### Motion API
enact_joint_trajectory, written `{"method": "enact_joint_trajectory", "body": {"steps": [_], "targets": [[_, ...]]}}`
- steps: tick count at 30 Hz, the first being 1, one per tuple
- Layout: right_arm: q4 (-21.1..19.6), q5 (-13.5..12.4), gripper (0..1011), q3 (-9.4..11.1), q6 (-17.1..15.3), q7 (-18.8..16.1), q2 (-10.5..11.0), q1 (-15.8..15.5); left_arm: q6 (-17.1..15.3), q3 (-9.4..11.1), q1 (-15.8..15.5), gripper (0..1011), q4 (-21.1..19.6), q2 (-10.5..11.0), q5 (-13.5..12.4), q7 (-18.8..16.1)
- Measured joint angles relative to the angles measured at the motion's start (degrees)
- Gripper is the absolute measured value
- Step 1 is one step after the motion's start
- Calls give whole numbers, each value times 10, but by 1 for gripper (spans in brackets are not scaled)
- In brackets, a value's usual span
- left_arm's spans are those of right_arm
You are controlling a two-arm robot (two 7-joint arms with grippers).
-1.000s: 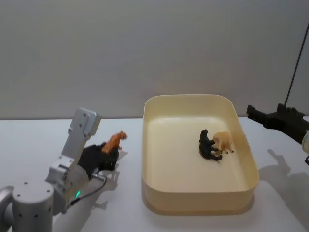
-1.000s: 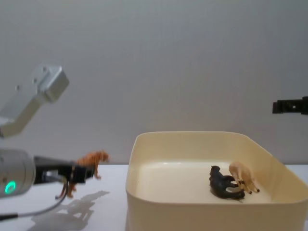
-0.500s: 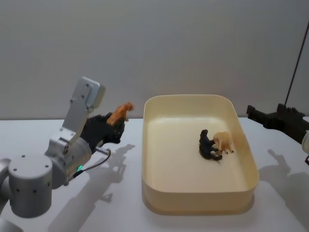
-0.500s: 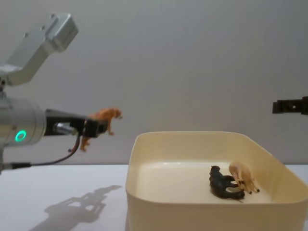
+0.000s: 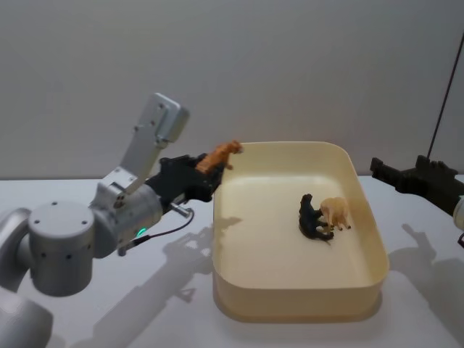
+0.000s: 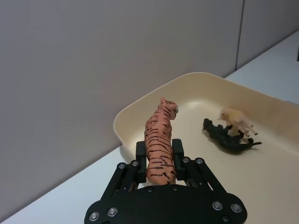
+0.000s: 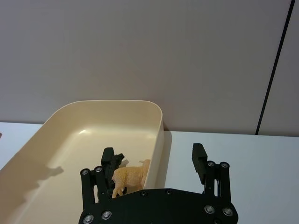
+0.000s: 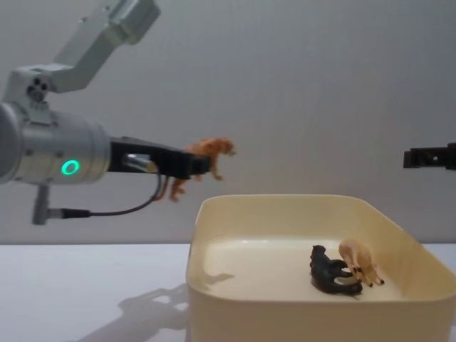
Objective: Pick up the toy alternately with two hands and place it into the central storage box.
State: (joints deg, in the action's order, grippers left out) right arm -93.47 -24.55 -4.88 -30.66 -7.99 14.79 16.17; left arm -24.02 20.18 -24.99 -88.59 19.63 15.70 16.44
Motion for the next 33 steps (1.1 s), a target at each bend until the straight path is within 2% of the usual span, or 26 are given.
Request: {"method": "enact_joint_trajectory", "body": {"steps": [6,12,19,28,33], "targets": [[0,0,1001,0,0,0,0,0,6,13,-32,295,39,-25,-11,55],[0,0,1001,0,0,0,0,0,17,27,-64,318,87,-53,-19,94],[0,0,1001,0,0,0,0,0,27,37,-88,532,121,-72,-24,121],[0,0,1001,0,0,0,0,0,33,43,-103,834,144,-85,-28,139],[0,0,1001,0,0,0,0,0,35,45,-108,952,152,-90,-29,145]]}}
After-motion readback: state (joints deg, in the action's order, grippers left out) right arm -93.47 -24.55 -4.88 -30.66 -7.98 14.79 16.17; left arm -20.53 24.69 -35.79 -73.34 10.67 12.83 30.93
